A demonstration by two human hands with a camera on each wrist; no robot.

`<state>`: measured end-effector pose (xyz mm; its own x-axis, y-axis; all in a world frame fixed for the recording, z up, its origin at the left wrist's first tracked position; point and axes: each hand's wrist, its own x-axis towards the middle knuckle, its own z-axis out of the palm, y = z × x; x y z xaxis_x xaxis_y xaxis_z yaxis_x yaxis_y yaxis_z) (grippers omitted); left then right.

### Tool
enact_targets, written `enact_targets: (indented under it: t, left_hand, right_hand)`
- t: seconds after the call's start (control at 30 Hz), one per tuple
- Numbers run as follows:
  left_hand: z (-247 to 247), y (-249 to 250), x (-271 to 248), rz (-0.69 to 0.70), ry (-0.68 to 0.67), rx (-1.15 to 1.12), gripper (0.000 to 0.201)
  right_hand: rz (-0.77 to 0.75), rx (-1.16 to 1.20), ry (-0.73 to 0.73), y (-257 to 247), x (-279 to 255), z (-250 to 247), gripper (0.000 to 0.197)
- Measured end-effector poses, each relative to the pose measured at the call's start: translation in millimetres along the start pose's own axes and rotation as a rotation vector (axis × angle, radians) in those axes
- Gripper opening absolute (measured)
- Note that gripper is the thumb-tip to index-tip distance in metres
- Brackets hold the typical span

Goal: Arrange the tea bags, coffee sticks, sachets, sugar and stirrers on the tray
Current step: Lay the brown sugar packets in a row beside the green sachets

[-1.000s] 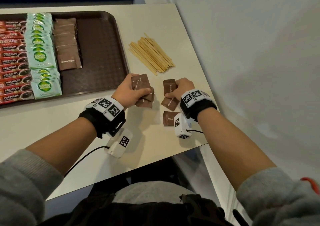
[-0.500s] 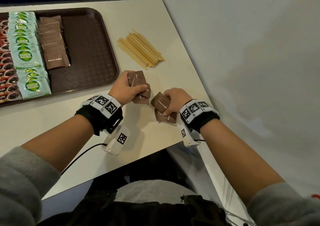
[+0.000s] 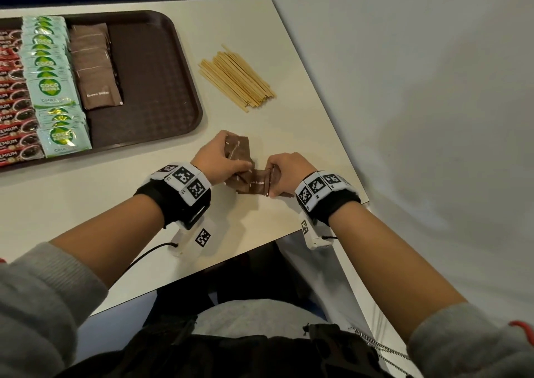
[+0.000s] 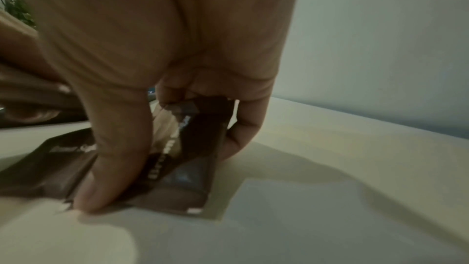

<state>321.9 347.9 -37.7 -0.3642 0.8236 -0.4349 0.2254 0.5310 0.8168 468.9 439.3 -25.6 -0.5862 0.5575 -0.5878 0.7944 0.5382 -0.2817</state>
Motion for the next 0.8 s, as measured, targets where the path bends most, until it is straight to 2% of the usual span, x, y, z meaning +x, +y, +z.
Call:
enact_targets:
  t: [0.23,0.37,0.47,0.6,0.73,0.8]
  left_hand:
    - [13.0,-3.2,-13.0,0.195,-0.234,0.435,0.060]
    - [23.0,-2.5,-14.2,0.263,-0.243,0.562,0.059]
    - [23.5,-2.9,-12.5,0.225,-0.219,0.540,0.058]
    - [16.6,-6.5,-10.7,0.121,-0.156,0.401,0.066]
    - [-2.7,-13.5,-6.0,0.012,-0.037,0.251,0.053]
    - [-15.8,-19.9,-3.3,-0.052,-0.010,0.046,0.046]
  right_hand:
    - [0.026,0.118,0.041,3.2,-1.0,-1.7,0.046]
    - [0.035,0.165,0.066,3.6,-0.1,0.4,0.046]
    - [0.019,0.168,0.080,6.0,1.1,-1.3,0.043]
    - [0.004,0.190,0.100,5.0,3.7,-5.4,0.045]
    - [-0.019,0.265,0.199,-3.6,6.7,-13.7,0.043]
    - [-0.040,0.356,0.295,-10.0,9.8,-19.1,0.042]
